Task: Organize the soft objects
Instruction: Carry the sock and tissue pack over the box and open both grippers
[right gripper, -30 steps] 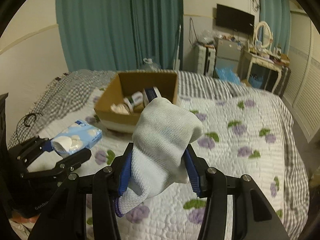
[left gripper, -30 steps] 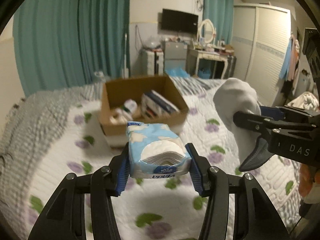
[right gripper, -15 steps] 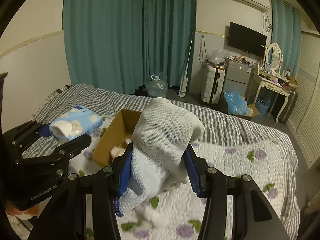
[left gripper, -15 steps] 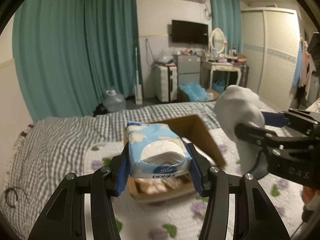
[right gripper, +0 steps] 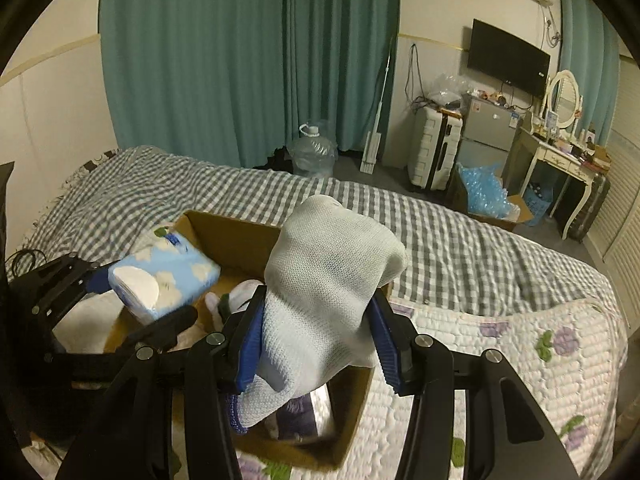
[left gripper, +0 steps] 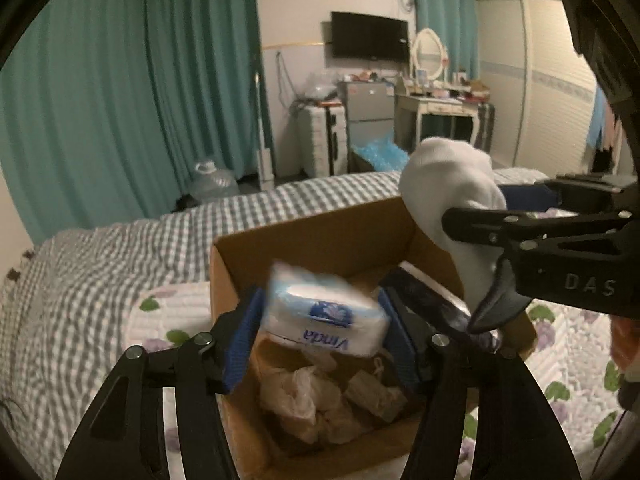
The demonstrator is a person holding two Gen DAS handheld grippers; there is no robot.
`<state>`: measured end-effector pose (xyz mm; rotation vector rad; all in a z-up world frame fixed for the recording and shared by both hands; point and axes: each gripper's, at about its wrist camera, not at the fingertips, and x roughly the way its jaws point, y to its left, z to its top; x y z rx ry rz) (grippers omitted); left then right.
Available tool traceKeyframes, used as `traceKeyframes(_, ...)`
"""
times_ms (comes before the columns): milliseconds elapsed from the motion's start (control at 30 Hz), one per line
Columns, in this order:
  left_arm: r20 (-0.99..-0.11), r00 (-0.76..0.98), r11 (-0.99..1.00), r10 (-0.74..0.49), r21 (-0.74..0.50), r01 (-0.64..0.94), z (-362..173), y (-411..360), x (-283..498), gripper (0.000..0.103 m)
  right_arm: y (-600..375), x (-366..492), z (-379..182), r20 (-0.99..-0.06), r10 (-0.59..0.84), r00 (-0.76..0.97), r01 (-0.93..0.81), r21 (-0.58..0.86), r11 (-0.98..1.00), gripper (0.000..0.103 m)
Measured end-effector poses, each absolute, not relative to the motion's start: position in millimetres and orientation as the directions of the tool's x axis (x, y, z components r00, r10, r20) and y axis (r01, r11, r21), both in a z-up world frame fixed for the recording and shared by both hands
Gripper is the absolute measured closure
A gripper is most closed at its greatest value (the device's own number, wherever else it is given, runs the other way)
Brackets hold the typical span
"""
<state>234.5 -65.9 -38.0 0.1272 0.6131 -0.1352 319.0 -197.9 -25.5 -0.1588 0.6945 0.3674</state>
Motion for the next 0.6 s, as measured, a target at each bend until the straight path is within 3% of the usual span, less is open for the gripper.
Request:
traceKeyframes(167, -0.555, 0.83, 0.989, -0.06, 0.078, 0.124, -25.9, -58.7, 235.2, 0.042, -195.1, 334.8, -31.1, -0.654, 0.283, 0.702, -0.378, -0.005, 0.926, 0.055)
traceKeyframes(267, -0.528, 0.847, 0.993, -0.067, 0.048, 0.108, -15.5, -49.4, 229.1, 0.031, -194.2, 337.9, -28.8, -0.646, 0.302, 0.701, -0.379, 0.022, 0.925, 0.054)
traceKeyframes(333, -0.507, 0.859, 0.995, -0.066, 0.03, 0.095, -10.0, -43.0, 225.8, 0.031, -193.0, 338.5, -25.4, -0.637, 0.32, 0.702, -0.383, 0.042, 0.923, 0.045)
traceKeyframes(400, -0.492, 0.868, 0.996, -0.063, 0.023, 0.085, -4.5, -38.4, 221.8, 0.031, -193.4, 333.5, -20.8, -0.613, 0.326, 0.72, -0.375, 0.053, 0.926, 0.014)
traceKeyframes(600, -0.472, 0.881, 0.999, -0.031, 0.021, 0.047, 15.3, -32.3, 202.6, 0.03, -200.0, 310.9, 11.1, -0.574, 0.329, 0.75, -0.35, 0.079, 0.934, 0.014)
